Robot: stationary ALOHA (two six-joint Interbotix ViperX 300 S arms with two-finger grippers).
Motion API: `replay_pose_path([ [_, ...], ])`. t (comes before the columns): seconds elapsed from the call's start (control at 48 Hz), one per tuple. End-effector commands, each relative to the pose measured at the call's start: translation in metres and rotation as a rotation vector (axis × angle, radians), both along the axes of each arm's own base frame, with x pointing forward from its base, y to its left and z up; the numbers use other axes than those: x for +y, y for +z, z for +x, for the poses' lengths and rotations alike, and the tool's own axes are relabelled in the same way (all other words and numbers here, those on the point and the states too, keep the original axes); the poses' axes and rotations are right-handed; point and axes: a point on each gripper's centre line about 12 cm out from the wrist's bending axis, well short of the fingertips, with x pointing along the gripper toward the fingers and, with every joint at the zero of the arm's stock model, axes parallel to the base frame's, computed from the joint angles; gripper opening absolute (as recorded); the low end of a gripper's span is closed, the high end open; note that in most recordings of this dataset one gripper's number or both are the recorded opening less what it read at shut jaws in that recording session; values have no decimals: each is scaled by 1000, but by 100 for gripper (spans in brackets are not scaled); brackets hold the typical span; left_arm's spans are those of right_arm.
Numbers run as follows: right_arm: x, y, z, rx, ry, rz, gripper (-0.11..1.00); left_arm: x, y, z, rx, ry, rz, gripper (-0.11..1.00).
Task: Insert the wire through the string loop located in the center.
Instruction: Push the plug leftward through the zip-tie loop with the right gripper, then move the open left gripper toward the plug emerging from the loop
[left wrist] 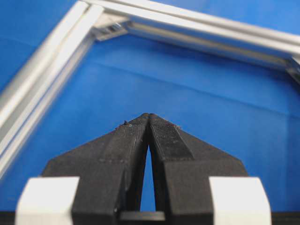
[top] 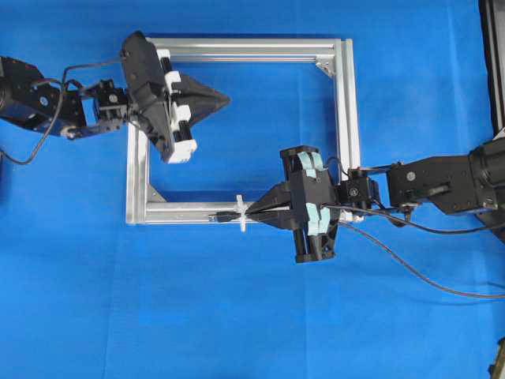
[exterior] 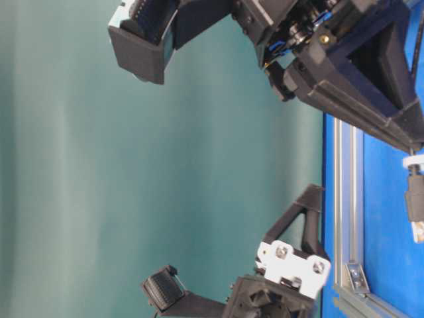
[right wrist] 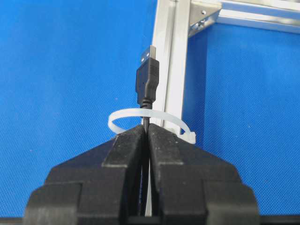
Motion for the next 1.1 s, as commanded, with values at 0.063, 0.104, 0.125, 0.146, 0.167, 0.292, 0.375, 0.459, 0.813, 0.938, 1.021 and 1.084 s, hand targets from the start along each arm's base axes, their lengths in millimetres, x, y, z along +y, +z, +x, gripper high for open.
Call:
replay_pose_path([
  [0.063, 1, 10, 5, -38, 2, 3, -2, -29, 15, 4, -39, -76, -4, 0],
  [0.104, 1, 11, 5, -40, 2, 3, -2, -37, 16, 4, -42, -95, -12, 0],
  [0.125, 1, 10, 5, -38, 2, 3, -2, -42, 18, 4, -46, -108, -17, 0],
  [0.146, 1, 10, 5, -38, 2, 3, -2, -46, 18, 4, -48, -117, -22, 0],
  [0.167, 1, 11, 5, -40, 2, 3, -2, -50, 19, 4, -50, -127, -26, 0],
  [0.292, 1, 10, 5, -38, 2, 1, -2, -69, 22, 4, -64, -171, -56, 0],
  [0.375, 1, 10, 5, -38, 2, 1, -2, -80, 23, 5, -67, -195, -73, 0],
  [0.459, 1, 10, 5, -37, 3, 2, -2, -91, 24, 5, -70, -225, -84, 0],
  [0.813, 1, 8, 4, -33, 5, -1, -2, -116, 23, 3, -64, -292, -86, 0],
  [0.938, 1, 9, 4, -34, 7, -4, -2, -116, 24, 5, -68, -294, -80, 0],
  [1.021, 1, 8, 4, -33, 7, -4, -2, -117, 23, 4, -65, -295, -82, 0],
  [1.084, 1, 9, 4, -34, 7, -4, -2, -118, 23, 4, -65, -296, -82, 0],
])
